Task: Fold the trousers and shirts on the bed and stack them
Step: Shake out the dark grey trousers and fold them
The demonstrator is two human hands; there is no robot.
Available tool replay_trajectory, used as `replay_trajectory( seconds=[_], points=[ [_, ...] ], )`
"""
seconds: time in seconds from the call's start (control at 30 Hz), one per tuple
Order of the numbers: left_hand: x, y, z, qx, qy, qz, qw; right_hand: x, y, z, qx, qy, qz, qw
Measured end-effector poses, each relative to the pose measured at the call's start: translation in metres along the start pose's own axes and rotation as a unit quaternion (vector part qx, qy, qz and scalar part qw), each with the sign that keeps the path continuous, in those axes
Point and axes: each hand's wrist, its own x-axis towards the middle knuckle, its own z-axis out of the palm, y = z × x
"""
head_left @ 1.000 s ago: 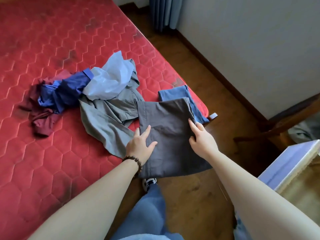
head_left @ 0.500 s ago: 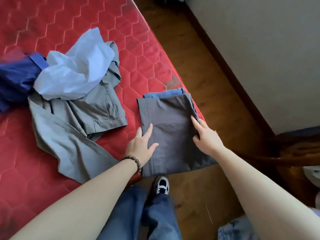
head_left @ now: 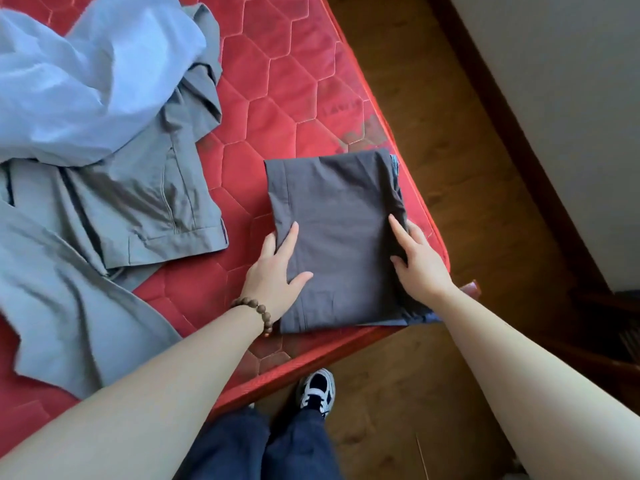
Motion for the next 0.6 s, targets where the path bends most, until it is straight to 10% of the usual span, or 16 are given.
replay_trajectory(
  seconds=[0.3, 0.43, 0.53, 0.6],
  points=[
    [0.0, 0.012, 0.003, -0.022, -0.025, 0.043, 0.999, -0.014, 0.0, -0.002, -0.027, 0.043, 0.031, 0.998],
    [-0.006, 0.02, -0.004, 0.139, 0.061, 0.024, 0.988, -0.021, -0.004, 0.0, -0.147, 0.03, 0.098, 0.984],
    [-0.011, 0.039, 0.001, 0.204, 0.198, 0.109, 0.952, -0.028, -0.021, 0.01, -0.221, 0.153, 0.013, 0.963],
    [-0.01, 0.048, 0.018, 0.242, 0.155, 0.175, 0.942, -0.032, -0.035, 0.03, -0.206, 0.147, -0.085, 0.964]
  ],
)
